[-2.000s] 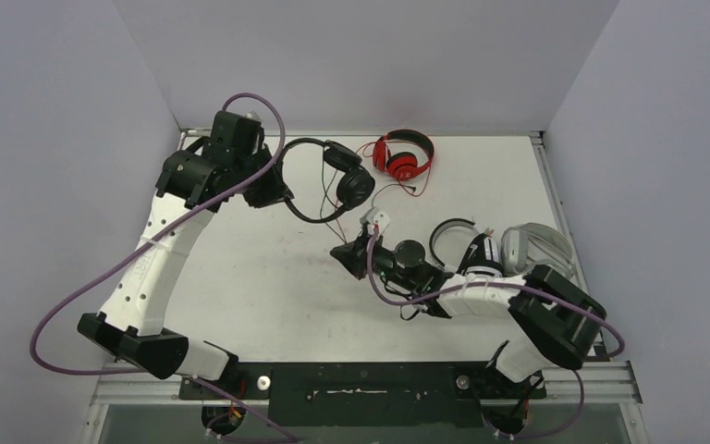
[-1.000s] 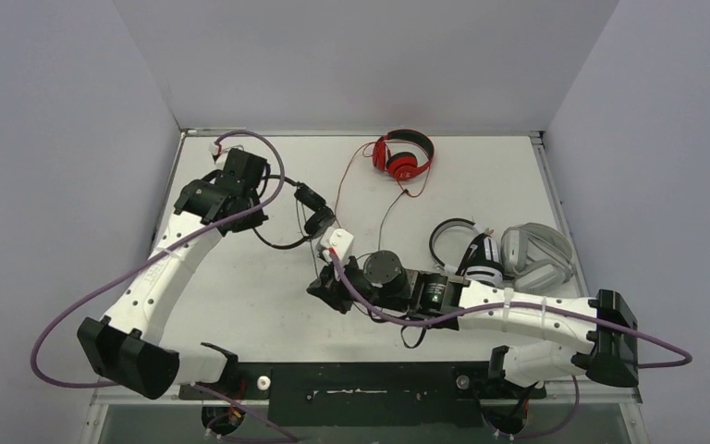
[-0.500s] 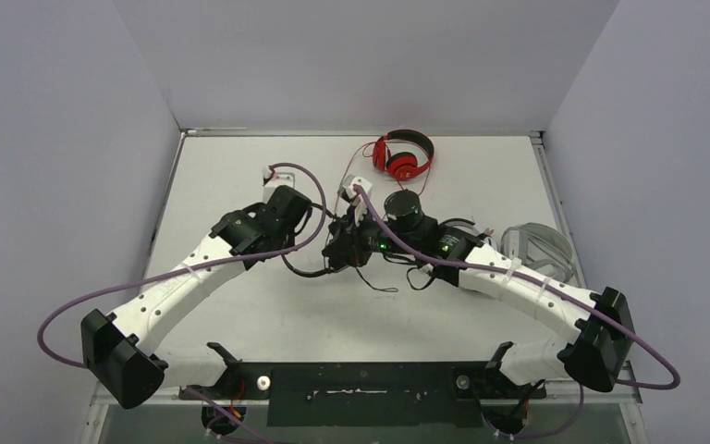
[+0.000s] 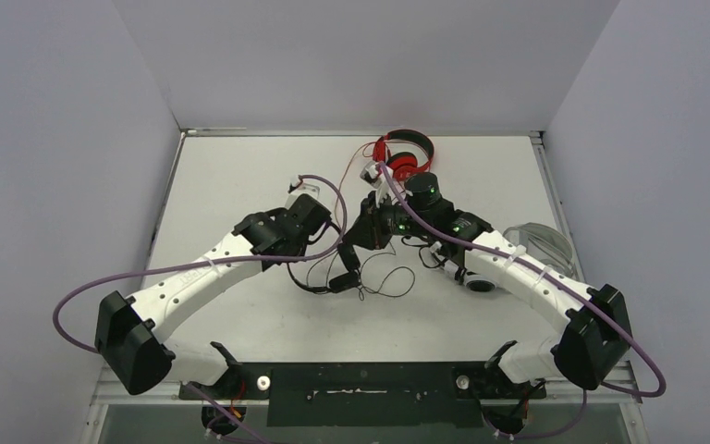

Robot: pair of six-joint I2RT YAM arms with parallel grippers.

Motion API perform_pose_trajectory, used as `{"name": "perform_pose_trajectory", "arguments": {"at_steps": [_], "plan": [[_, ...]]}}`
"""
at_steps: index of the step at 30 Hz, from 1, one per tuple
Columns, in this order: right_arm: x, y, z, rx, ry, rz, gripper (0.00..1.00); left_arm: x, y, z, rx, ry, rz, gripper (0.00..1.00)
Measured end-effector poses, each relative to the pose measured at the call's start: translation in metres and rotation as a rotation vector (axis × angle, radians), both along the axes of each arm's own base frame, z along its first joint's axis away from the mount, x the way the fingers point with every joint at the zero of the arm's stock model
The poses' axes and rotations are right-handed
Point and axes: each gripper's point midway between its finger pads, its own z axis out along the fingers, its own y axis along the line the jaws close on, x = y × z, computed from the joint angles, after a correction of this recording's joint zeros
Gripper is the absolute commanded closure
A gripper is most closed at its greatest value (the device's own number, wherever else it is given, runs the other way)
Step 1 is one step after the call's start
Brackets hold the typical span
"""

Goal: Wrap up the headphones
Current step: Wrap the headphones cable around the headphones.

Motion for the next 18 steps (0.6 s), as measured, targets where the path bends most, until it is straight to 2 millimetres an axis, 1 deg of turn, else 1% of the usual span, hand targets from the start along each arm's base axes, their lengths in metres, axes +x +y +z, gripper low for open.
{"name": "perform_pose_trajectory", "arguments": {"at_steps": [4,7,9,11,13,16,18], "plan": [[-0.002,-0.002,-0.013,-0.03,0.03,0.009,0.87,0.0,-0.002,0.002,0.028,0.035,-0.015,1.0],[-0.003,-0.007,-0.021,-0.044,0.025,-0.009,0.84,0.002,-0.007,0.006,0.027,0.051,-0.02,1.0],[-0.005,-0.017,-0.03,-0.058,0.016,-0.046,0.78,0.002,-0.009,0.008,0.019,0.057,-0.024,1.0],[-0.008,-0.028,-0.036,-0.07,0.006,-0.082,0.66,0.0,-0.011,0.008,0.009,0.065,-0.028,1.0],[-0.013,-0.039,-0.037,-0.065,-0.021,-0.113,0.57,-0.002,-0.012,0.007,0.002,0.078,-0.032,1.0],[-0.022,-0.051,-0.035,-0.036,-0.057,-0.134,0.5,-0.006,-0.013,0.005,-0.007,0.098,-0.033,1.0],[-0.032,-0.059,-0.037,-0.011,-0.078,-0.137,0.43,-0.008,-0.014,0.005,-0.016,0.11,-0.031,1.0]]}}
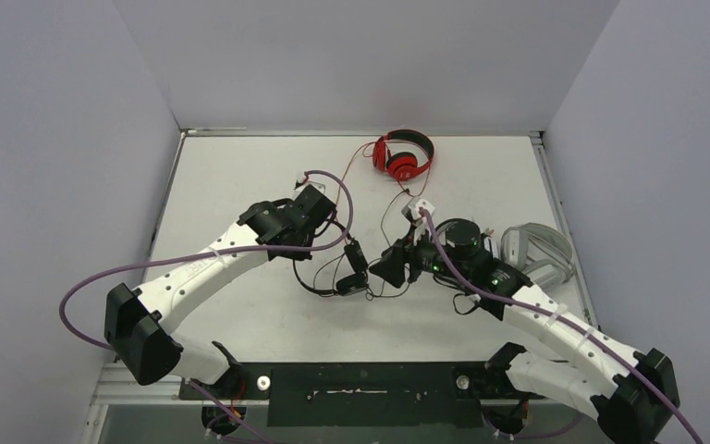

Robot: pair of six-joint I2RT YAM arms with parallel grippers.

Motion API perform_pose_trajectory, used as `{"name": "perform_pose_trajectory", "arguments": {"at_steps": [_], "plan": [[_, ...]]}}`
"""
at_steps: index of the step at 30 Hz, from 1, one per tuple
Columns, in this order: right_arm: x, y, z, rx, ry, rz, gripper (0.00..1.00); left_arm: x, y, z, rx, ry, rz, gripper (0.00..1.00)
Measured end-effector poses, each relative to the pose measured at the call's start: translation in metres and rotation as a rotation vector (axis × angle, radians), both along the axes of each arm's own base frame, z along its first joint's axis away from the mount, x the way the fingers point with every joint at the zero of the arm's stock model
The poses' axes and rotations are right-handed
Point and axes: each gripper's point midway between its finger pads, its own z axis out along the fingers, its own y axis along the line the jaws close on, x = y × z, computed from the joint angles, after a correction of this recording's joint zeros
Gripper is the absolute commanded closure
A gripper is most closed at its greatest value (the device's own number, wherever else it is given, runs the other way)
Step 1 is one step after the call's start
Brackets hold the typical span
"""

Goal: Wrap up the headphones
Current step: Wrap the headphones cable around the headphones.

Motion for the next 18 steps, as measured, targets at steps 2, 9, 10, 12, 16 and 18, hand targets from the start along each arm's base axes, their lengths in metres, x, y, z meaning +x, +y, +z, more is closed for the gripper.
{"name": "perform_pose_trajectory", "arguments": {"at_steps": [2,9,10,12,16,18], "plan": [[-0.01,-0.006,-0.003,0.03,-0.019,0.005,0.36,-0.001,-0.002,0.001,-0.013,0.009,0.003,1.0],[-0.043,-0.017,-0.046,0.111,-0.013,0.039,0.09,-0.004,-0.014,0.004,-0.073,0.037,0.013,1.0],[-0.046,-0.017,-0.052,0.109,-0.01,0.045,0.08,-0.004,-0.015,0.004,-0.078,0.04,0.014,1.0],[-0.054,-0.013,-0.063,0.102,-0.006,0.064,0.11,-0.006,-0.016,0.004,-0.087,0.047,0.014,1.0],[-0.061,0.001,-0.071,0.084,-0.035,0.102,0.27,-0.008,-0.017,0.004,-0.097,0.059,0.018,1.0],[-0.061,0.007,-0.078,0.06,-0.034,0.11,0.41,-0.009,-0.019,0.003,-0.105,0.065,0.019,1.0]]}}
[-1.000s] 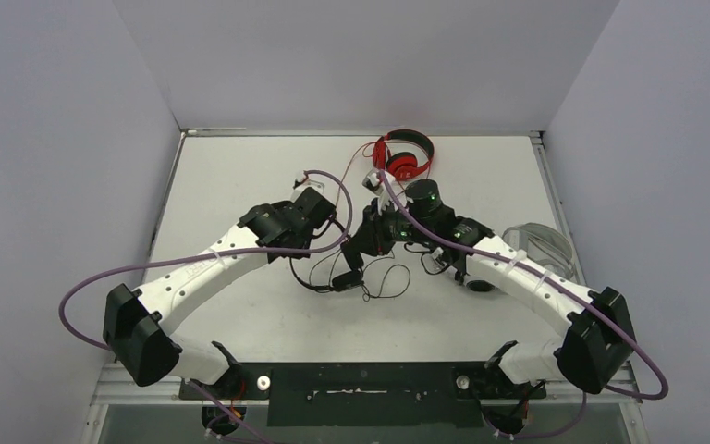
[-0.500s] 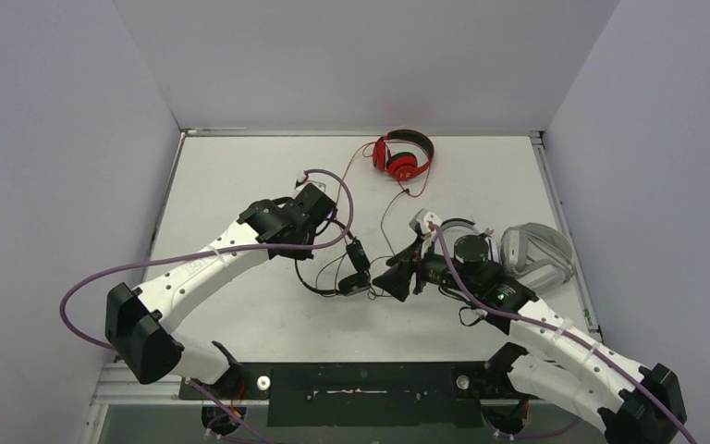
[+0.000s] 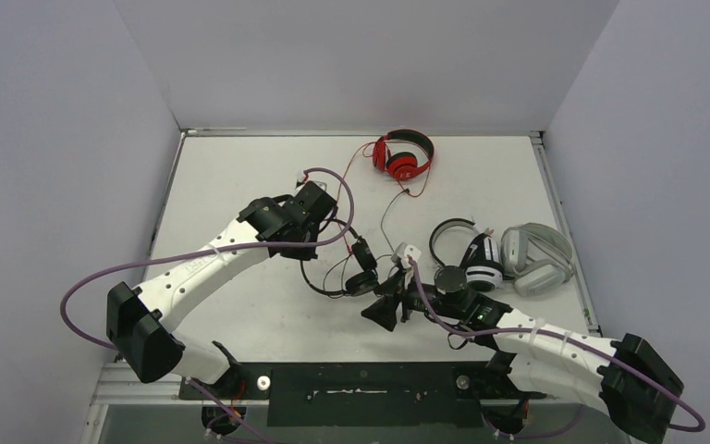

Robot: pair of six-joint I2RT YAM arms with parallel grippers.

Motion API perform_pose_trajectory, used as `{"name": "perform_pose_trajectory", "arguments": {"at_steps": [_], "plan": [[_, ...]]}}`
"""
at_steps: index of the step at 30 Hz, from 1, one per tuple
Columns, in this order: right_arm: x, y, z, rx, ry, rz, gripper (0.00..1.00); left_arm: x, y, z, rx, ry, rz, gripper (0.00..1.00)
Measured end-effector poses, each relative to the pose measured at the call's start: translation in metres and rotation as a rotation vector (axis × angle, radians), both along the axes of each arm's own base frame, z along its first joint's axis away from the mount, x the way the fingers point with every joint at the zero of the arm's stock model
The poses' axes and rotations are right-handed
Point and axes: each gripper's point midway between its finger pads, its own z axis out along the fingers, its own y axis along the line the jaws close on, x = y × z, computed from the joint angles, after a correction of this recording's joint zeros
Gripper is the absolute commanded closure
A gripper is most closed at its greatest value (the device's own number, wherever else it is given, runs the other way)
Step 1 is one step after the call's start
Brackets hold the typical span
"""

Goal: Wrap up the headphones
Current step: Wrap the headphones cable around the headphones.

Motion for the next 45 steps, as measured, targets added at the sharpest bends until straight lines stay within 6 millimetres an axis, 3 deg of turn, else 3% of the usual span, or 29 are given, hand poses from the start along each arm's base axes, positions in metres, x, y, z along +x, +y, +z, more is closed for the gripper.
{"name": "perform_pose_trajectory", "arguments": {"at_steps": [3,7,10,19,25,27,30,39,42,45], "plan": [[0.007,0.003,-0.011,-0.037,-0.004,-0.018,0.69,-0.001,-0.001,0.001,-0.009,0.002,0.0,1.0],[0.016,0.003,-0.008,-0.037,-0.033,-0.054,0.89,-0.002,0.0,0.005,-0.018,-0.009,0.003,1.0],[0.02,0.001,0.003,-0.015,-0.067,-0.077,0.97,-0.001,0.004,0.007,-0.009,-0.02,0.01,1.0],[0.024,-0.01,0.034,0.024,-0.126,-0.133,1.0,0.004,0.012,0.01,0.032,-0.055,0.03,1.0],[0.033,-0.011,0.081,0.045,-0.182,-0.171,1.0,0.008,0.018,0.011,0.09,-0.105,0.041,1.0],[0.037,-0.007,0.104,0.058,-0.205,-0.17,1.0,0.007,0.019,0.008,0.111,-0.109,0.039,1.0],[0.039,0.002,0.123,0.066,-0.217,-0.141,1.0,0.006,0.02,0.002,0.13,-0.111,0.038,1.0],[0.053,0.038,0.117,-0.049,-0.141,-0.044,1.0,-0.002,0.016,-0.012,0.163,-0.108,0.004,1.0],[0.062,0.043,0.112,-0.097,-0.13,-0.051,1.0,-0.003,0.014,-0.012,0.164,-0.111,-0.009,1.0],[0.079,0.039,0.103,-0.161,-0.104,-0.104,0.93,-0.004,0.009,-0.013,0.164,-0.113,-0.028,1.0]]}}
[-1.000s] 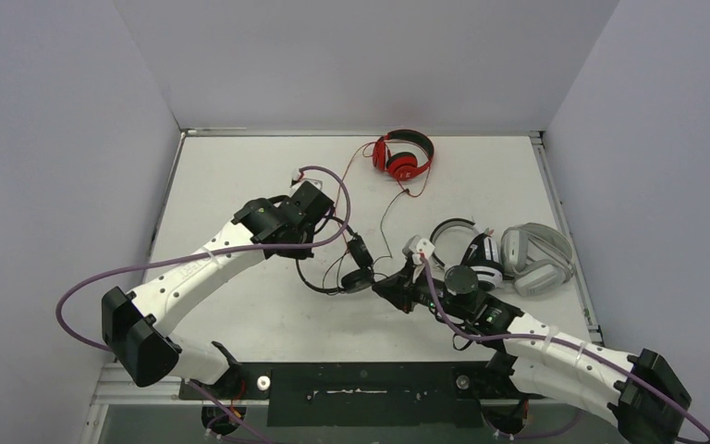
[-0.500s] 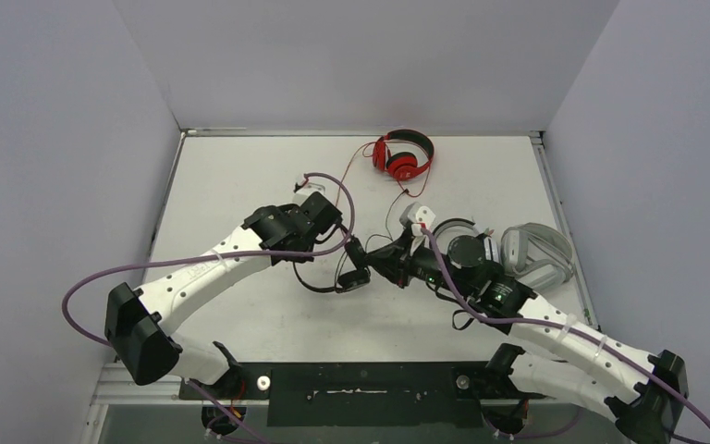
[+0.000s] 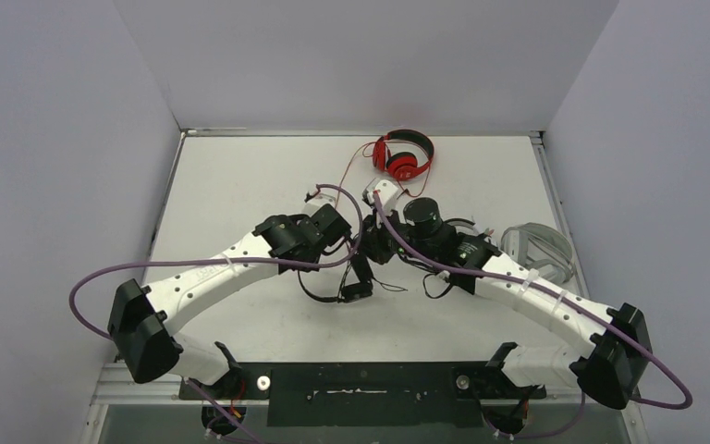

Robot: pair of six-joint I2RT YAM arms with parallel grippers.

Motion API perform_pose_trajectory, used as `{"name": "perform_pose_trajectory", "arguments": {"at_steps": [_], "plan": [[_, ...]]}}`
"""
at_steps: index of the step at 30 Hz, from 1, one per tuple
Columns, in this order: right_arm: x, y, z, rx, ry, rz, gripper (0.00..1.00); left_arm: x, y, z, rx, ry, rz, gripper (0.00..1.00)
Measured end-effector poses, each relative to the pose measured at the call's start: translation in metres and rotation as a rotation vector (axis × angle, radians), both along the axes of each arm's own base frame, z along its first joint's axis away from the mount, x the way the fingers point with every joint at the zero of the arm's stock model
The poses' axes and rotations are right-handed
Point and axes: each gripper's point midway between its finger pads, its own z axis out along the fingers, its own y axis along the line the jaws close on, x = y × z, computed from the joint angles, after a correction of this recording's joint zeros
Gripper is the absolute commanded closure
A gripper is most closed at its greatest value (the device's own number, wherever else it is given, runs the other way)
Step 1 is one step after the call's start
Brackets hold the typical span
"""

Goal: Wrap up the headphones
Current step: Wrap the headphones cable around the headphones.

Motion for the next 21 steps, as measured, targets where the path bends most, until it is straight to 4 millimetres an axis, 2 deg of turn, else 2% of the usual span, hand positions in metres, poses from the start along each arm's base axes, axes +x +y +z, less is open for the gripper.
{"name": "perform_pose_trajectory", "arguments": {"at_steps": [2,6,9,17,21], "plan": [[0.014,-0.01,-0.008,-0.041,0.019,-0.062,0.89,-0.001,-0.002,-0.002,0.01,0.004,-0.007,1.0],[0.039,-0.037,-0.022,-0.103,0.043,-0.19,0.87,0.0,-0.005,-0.01,0.046,0.015,-0.015,1.0],[0.051,-0.05,-0.026,-0.125,0.041,-0.252,0.87,0.0,-0.008,-0.013,0.057,0.027,-0.025,1.0],[0.066,-0.051,-0.045,-0.163,0.051,-0.294,0.87,-0.007,-0.022,-0.01,0.011,0.075,-0.084,1.0],[0.069,-0.052,-0.059,-0.155,0.064,-0.292,0.87,-0.019,-0.034,-0.008,-0.062,0.129,-0.14,1.0]]}}
